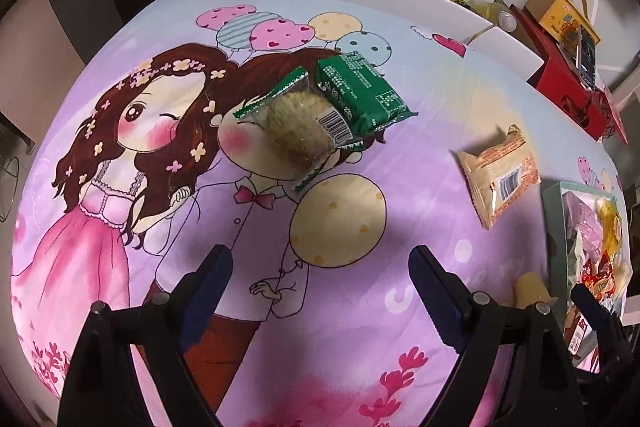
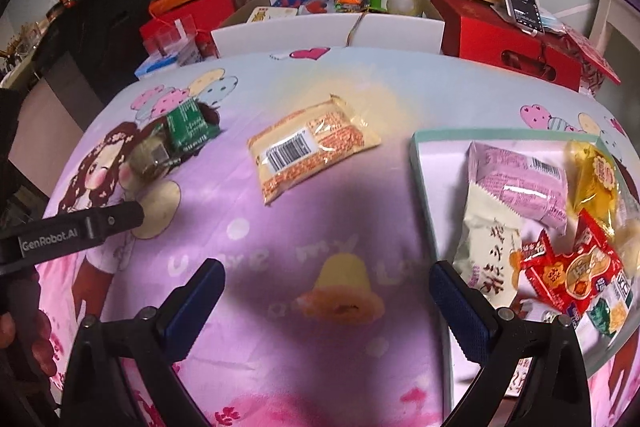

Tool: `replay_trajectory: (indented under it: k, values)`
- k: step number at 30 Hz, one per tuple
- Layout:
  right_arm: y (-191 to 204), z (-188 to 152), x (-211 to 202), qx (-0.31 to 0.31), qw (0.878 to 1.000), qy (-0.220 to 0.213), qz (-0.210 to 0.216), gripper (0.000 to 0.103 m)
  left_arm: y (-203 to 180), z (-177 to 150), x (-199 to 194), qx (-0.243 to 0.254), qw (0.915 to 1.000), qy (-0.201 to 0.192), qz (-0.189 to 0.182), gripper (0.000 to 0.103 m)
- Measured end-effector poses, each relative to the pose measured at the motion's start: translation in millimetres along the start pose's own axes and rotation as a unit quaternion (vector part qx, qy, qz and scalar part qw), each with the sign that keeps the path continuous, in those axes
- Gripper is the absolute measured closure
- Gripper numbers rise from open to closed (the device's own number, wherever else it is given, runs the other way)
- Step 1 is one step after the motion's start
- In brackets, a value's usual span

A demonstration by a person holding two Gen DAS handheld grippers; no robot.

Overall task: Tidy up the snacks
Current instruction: 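Withdraw both tools from the tray back over the snack pile, then grasp clear green-edged biscuit pack with left while right grasps yellow jelly cup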

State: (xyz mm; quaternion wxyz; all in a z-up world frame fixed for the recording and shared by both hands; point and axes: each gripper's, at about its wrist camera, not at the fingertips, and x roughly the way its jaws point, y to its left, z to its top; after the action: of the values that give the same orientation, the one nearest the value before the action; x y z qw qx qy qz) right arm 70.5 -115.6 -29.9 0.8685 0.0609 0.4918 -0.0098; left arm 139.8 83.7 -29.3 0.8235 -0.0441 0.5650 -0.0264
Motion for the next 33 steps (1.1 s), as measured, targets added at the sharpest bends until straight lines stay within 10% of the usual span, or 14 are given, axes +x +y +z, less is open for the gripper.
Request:
replay_trajectory:
  k: [17, 33]
  values:
    - [-0.8, -6.1, 17.2, 0.002, 0.999, 0.033, 0.01, 0.057, 11.0, 8.7, 6.3, -0.012, 0.9999, -0.005, -0.001, 0.013]
    - [-4.6, 5.3, 12.8, 0.014, 0.999, 0.018, 0.026, 0.059, 25.3, 40.6, 9.9, -0.053, 0.9953, -0.057, -0.057, 0.013]
